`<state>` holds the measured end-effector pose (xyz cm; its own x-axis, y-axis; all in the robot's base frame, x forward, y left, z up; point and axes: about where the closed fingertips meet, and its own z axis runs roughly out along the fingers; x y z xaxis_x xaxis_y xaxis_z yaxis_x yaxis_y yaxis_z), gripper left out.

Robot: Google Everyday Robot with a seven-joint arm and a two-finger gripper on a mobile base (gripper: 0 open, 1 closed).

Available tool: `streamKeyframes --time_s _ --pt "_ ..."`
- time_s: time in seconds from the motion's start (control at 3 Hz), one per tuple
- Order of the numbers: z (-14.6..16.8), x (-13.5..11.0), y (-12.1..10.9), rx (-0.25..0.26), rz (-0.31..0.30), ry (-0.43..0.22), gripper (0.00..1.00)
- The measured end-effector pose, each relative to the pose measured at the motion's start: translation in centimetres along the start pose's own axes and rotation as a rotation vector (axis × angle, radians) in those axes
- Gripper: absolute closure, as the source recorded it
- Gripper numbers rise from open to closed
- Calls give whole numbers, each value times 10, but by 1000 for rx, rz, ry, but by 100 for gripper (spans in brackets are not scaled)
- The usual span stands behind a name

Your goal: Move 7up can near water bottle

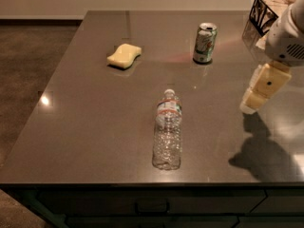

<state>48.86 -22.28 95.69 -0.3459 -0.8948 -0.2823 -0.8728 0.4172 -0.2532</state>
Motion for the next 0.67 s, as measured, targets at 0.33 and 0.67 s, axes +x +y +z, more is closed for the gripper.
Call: streamKeyframes --time_s 0.33,0.67 --pt "21 1 -38 55 124 -39 0" --pt "39 6 -83 125 290 -82 0"
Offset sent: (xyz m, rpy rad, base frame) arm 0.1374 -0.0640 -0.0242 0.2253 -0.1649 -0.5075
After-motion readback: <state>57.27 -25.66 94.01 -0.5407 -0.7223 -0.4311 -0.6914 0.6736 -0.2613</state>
